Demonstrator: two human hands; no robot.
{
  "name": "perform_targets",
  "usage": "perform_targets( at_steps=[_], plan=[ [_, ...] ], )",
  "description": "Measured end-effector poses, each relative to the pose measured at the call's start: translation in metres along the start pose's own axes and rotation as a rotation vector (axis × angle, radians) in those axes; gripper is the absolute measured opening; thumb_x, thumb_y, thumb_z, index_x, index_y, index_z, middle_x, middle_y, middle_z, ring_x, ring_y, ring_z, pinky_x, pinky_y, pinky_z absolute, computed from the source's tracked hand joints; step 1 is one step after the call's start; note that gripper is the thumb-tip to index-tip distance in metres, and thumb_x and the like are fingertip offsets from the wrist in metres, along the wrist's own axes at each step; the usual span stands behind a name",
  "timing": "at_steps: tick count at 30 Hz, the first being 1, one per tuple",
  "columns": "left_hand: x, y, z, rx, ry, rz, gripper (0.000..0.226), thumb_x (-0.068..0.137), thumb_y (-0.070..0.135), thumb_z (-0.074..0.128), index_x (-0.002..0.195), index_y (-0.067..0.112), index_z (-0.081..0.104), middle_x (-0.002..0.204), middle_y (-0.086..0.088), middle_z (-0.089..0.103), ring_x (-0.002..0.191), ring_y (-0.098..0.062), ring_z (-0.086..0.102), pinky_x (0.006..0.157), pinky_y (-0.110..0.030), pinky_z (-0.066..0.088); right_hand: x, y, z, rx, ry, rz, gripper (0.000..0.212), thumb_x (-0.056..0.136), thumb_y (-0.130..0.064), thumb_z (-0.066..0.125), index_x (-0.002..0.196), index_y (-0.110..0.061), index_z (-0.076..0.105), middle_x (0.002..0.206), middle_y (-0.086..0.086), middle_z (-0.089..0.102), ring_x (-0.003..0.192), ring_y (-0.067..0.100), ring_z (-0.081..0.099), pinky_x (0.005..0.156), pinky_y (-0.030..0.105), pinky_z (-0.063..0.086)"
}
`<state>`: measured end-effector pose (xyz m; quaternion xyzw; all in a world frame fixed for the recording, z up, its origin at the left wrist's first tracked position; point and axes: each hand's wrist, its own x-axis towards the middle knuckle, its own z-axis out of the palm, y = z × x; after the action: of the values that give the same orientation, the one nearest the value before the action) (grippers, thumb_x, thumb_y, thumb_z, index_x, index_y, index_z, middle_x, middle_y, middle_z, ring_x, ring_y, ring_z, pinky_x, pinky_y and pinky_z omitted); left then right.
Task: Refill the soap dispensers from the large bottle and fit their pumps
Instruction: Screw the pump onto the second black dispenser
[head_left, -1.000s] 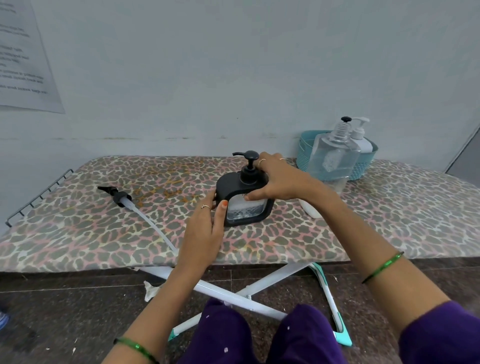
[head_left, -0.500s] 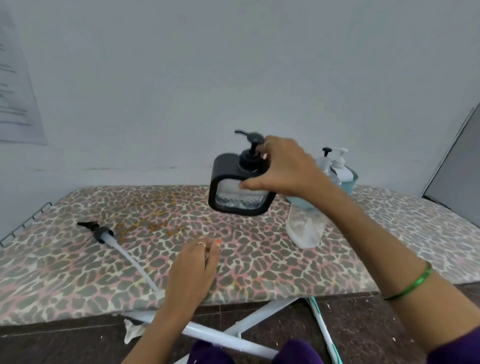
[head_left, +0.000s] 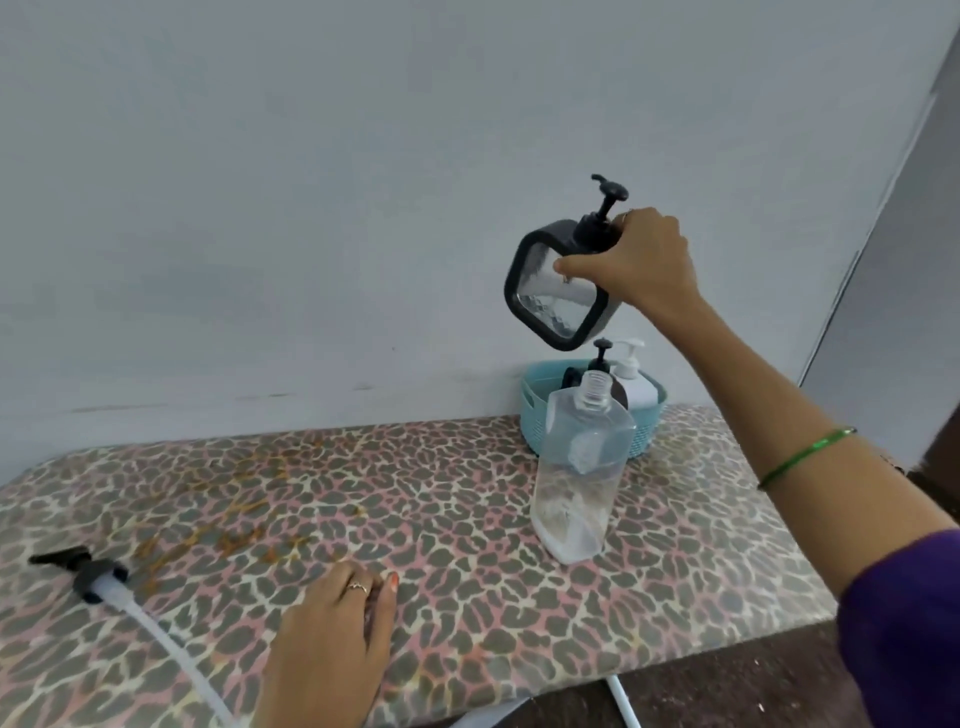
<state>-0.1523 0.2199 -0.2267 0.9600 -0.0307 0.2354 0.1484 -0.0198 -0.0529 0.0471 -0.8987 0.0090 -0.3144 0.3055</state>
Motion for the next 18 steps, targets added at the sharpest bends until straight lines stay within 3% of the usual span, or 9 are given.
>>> perform_targets(
  at_steps=[4,7,12,18],
  plan=[
    [-0.003,-0.003,0.003,0.019,0.042,0.026,0.035,0.096,0.041,0.049,0.078,0.019,0.07,0.082,0.007,0.062,0.067,-0.015,0.063,0.053,-0.03,0.053,-0.002,0.026,0.03,-0.076,-0.008,0.076,0.037,0.066,-0.039,0.075,0.077,-0.009,0.058,0.065,-0.004,0.051,0.07,0.021,0.057,0.056,0.028,0.041],
    [-0.004,-0.002,0.001,0.006,0.07,0.032,0.042,0.089,0.044,0.038,0.079,0.018,0.07,0.081,0.006,0.062,0.067,-0.015,0.063,0.054,-0.03,0.054,-0.004,0.04,0.053,-0.135,-0.023,0.098,0.034,0.069,-0.037,0.074,0.074,-0.01,0.054,0.065,-0.004,0.047,0.07,0.022,0.055,0.056,0.029,0.038],
    [-0.006,-0.001,0.002,-0.007,0.087,0.017,0.047,0.089,0.042,0.036,0.081,0.014,0.072,0.08,0.004,0.063,0.067,-0.018,0.064,0.055,-0.032,0.054,-0.005,0.056,0.084,-0.225,-0.071,0.083,0.035,0.071,-0.036,0.072,0.08,-0.009,0.051,0.085,0.006,0.056,0.079,0.027,0.055,0.06,0.031,0.037],
    [-0.008,-0.001,0.001,-0.039,0.091,0.016,0.045,0.091,0.042,0.036,0.086,0.015,0.072,0.08,0.007,0.06,0.065,-0.015,0.061,0.057,-0.033,0.054,0.001,0.071,0.09,-0.341,-0.137,0.101,0.034,0.073,-0.035,0.071,0.08,-0.009,0.051,0.08,0.004,0.051,0.072,0.025,0.051,0.058,0.029,0.035]
  ],
)
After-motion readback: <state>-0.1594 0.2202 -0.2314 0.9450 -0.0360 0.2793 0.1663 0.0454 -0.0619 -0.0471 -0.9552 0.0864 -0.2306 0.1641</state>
